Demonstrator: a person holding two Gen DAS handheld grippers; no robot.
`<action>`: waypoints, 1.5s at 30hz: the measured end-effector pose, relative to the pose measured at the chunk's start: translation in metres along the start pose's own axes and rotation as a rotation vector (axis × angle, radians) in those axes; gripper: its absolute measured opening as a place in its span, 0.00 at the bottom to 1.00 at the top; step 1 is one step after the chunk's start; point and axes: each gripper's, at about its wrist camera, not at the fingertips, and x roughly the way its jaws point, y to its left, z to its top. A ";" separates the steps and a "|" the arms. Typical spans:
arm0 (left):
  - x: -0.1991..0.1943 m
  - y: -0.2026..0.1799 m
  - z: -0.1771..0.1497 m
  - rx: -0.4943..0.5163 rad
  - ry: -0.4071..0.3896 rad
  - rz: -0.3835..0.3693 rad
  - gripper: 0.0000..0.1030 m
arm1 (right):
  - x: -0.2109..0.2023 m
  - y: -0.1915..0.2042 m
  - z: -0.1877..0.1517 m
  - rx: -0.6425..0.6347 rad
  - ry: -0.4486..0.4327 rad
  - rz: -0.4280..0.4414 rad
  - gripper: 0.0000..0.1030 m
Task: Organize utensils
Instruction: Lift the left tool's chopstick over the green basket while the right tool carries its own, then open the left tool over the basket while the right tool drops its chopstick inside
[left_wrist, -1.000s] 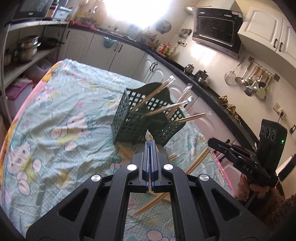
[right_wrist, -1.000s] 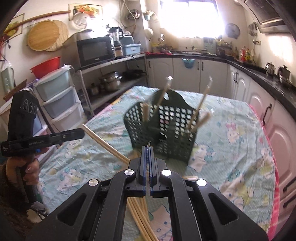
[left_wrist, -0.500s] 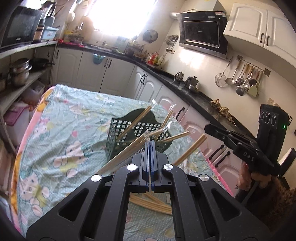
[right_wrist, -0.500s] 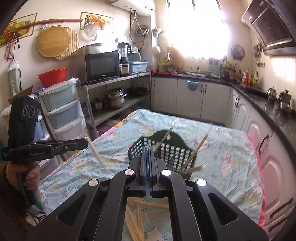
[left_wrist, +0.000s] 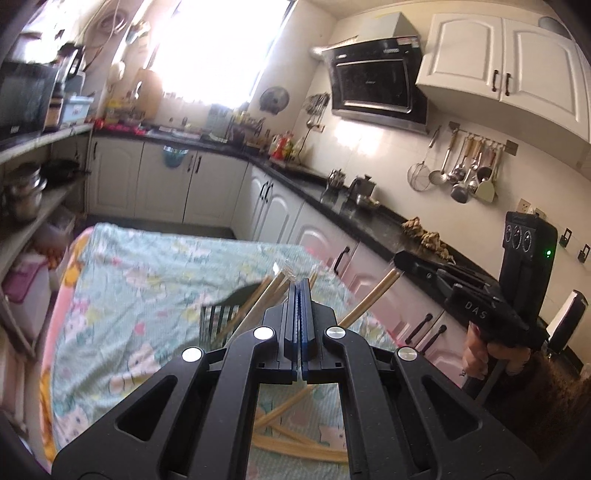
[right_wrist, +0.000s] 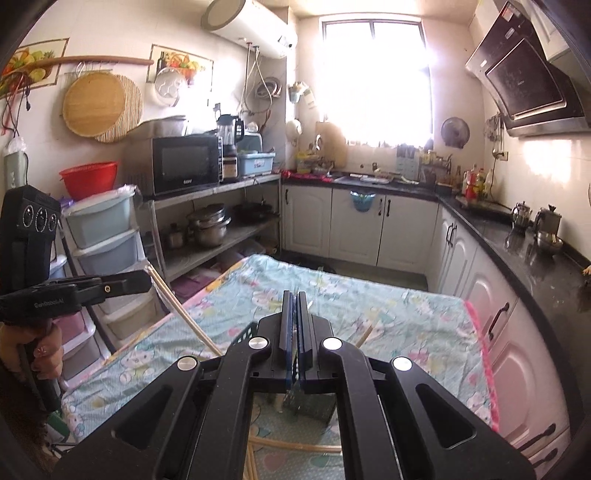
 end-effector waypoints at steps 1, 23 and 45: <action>-0.001 -0.001 0.004 0.008 -0.008 -0.001 0.00 | 0.000 0.000 0.004 -0.003 -0.009 -0.005 0.02; 0.039 -0.013 0.073 0.029 -0.055 -0.060 0.00 | 0.020 -0.033 0.048 0.017 -0.083 -0.069 0.02; 0.109 -0.006 0.031 -0.040 0.104 -0.109 0.00 | 0.083 -0.045 0.014 0.061 0.079 -0.078 0.02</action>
